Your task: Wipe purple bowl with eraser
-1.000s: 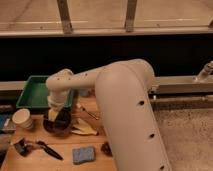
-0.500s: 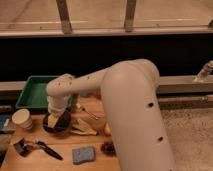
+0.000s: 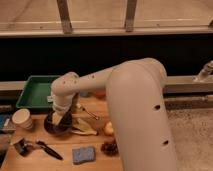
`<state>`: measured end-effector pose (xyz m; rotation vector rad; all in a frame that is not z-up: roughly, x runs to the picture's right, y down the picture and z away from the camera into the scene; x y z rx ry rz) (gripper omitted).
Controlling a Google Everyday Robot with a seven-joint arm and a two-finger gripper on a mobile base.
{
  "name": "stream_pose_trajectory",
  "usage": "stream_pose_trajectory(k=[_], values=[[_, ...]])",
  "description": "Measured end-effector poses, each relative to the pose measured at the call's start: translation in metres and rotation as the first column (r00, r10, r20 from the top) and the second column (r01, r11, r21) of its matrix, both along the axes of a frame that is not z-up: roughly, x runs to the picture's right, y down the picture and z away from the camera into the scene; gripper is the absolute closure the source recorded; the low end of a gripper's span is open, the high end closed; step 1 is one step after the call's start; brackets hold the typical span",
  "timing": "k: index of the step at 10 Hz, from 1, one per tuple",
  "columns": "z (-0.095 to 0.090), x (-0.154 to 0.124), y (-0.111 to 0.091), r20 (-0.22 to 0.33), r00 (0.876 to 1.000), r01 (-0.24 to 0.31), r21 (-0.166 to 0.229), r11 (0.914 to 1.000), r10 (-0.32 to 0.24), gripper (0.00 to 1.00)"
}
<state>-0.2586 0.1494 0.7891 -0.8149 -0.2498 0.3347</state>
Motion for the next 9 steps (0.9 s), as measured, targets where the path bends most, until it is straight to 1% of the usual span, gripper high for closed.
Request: stream_pose_trajectory(k=[2,4,5,7,9], values=[[0.010,-0.015,-0.011,0.011,1.000,0.016,0.013,0.9998,-0.016,1.00],[0.018,-0.024,-0.017,0.036,0.999,0.007,0.013,0.9999,-0.008,1.00],[0.017,-0.024,-0.015,0.041,0.999,0.004,0.016,0.9999,-0.005,1.00],[0.006,-0.026,-0.003,0.033,0.999,-0.021,0.025,0.9995,0.020,1.00],[0.002,-0.009,0.003,0.012,0.997,-0.074,0.042,0.9964,0.073,1.00]])
